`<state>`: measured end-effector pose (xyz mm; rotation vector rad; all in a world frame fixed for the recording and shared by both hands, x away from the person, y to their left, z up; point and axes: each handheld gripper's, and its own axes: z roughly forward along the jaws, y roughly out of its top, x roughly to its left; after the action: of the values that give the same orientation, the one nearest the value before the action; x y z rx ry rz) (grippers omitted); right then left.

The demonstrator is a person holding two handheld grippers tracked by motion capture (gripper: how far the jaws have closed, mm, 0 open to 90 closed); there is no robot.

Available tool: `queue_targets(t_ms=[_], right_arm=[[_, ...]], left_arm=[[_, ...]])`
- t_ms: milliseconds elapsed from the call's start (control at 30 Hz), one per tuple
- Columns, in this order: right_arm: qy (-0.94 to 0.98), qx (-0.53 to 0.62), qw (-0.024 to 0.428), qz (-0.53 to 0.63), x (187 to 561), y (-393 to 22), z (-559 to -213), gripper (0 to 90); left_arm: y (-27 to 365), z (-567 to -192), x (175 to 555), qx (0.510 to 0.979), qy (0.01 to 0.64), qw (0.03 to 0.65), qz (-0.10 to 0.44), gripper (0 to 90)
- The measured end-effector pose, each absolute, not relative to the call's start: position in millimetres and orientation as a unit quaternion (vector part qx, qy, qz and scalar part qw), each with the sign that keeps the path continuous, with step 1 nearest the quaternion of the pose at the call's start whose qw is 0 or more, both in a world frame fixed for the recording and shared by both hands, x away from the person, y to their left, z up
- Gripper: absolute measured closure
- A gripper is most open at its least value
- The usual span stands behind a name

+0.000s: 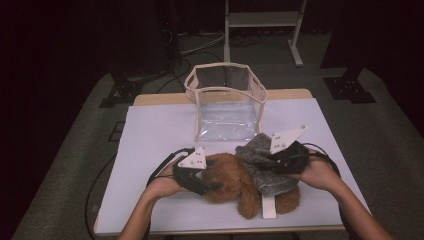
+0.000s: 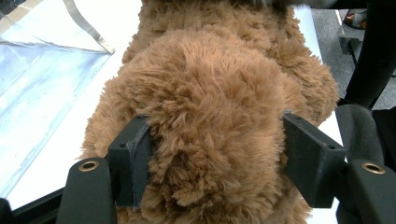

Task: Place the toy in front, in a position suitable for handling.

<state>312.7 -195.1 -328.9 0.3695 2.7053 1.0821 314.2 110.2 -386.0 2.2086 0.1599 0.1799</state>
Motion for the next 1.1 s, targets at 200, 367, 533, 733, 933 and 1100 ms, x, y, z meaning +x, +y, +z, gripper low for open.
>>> queue_targets(t_ms=[200,367,533,733,933,1100], right_arm=[[0.916,0.136,0.11,0.361,311.4,-208.9,-325.8,80.9],[0.918,0.122,0.111,0.36,314.7,-195.7,-324.8,80.9],[0.908,0.143,0.124,0.373,324.0,-208.3,-317.0,80.9],[0.913,0.145,0.089,0.369,320.2,-208.4,-333.3,81.0],[0.917,0.128,0.054,0.374,303.9,-206.2,-341.5,81.0],[0.923,0.117,0.069,0.359,301.0,-195.7,-334.8,80.8]], left_arm=[[105.2,-384.1,313.5,0.896,0.057,0.434,0.071,31.9],[109.2,-385.2,313.6,0.899,0.063,0.428,0.068,31.9],[110.5,-384.8,311.8,0.9,0.059,0.426,0.068,31.9],[112.8,-374.0,314.8,0.89,0.067,0.446,0.066,29.6],[105.2,-366.8,316.9,0.89,0.063,0.448,0.057,31.1],[94.1,-379.5,312.9,0.902,0.057,0.427,0.039,32.2]])
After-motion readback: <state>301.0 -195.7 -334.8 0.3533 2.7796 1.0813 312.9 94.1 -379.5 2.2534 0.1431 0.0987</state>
